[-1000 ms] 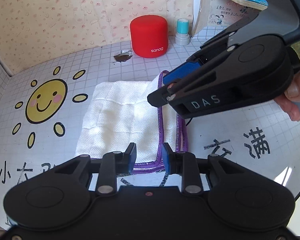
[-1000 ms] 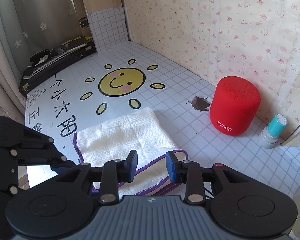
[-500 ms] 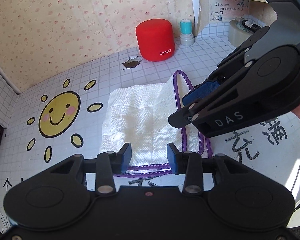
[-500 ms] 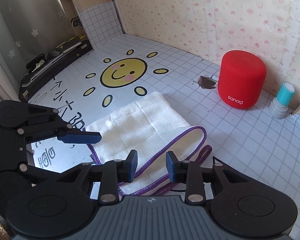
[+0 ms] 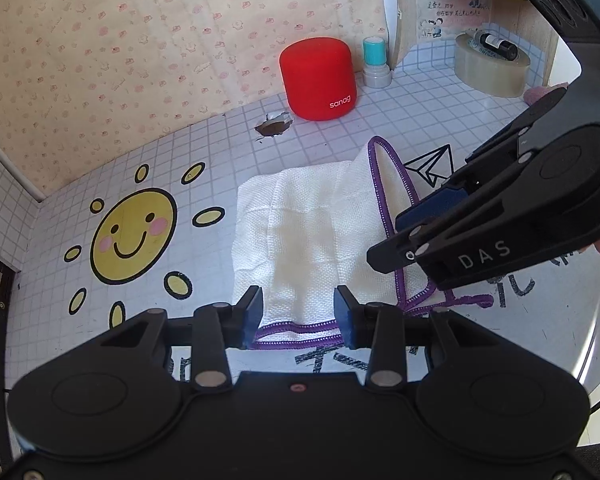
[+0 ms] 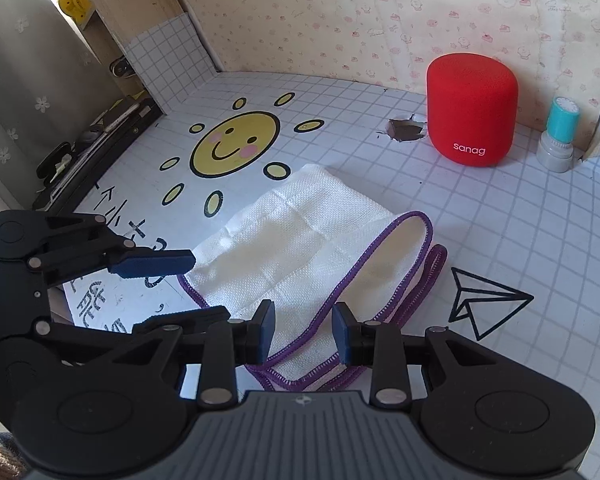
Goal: Fold towel
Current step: 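Withdraw the left gripper while the right gripper moves over the folded towel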
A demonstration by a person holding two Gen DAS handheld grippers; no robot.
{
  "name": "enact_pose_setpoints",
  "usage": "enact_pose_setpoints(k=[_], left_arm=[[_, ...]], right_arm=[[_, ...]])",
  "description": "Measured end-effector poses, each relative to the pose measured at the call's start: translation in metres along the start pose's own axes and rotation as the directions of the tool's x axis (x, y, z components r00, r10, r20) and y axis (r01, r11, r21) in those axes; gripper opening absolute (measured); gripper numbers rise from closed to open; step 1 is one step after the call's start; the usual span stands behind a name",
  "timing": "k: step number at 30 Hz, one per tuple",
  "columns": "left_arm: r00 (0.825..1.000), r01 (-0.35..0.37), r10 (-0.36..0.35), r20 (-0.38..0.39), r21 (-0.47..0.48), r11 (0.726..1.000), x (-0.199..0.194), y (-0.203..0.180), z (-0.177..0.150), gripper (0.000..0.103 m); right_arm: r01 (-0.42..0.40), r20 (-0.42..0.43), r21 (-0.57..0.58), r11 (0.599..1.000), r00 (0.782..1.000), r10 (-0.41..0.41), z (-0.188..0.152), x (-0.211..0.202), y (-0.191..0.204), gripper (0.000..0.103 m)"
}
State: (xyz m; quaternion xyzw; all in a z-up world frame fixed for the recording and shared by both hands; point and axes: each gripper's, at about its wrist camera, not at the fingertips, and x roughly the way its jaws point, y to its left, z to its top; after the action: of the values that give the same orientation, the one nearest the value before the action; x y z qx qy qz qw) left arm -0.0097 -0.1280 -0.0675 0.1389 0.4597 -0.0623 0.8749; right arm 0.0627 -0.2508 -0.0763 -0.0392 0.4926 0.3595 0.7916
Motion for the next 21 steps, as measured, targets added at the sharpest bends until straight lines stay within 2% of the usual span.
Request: enact_pose_setpoints(k=[3,11,21], left_arm=[[1.000,0.008,-0.008,-0.002,0.008,1.000,0.001,0.005,0.001,0.041],[0.999,0.034,-0.034,0.003,0.041,0.999,0.004,0.021,0.004,0.041],[0.996,0.086,-0.088,0.025,0.059,0.995,0.011,0.042,0.018,0.041]], right_arm=[[-0.010,-0.003,0.060,0.998,1.000,0.010,-0.004,0.000,-0.001,0.030],[-0.002,-0.007,0.123,0.992,1.000,0.003,-0.012,0.003,0.011,0.031],[0.032,-0.007,0.233,0.972,0.999,-0.031,-0.019,0.005,0.015,0.031]])
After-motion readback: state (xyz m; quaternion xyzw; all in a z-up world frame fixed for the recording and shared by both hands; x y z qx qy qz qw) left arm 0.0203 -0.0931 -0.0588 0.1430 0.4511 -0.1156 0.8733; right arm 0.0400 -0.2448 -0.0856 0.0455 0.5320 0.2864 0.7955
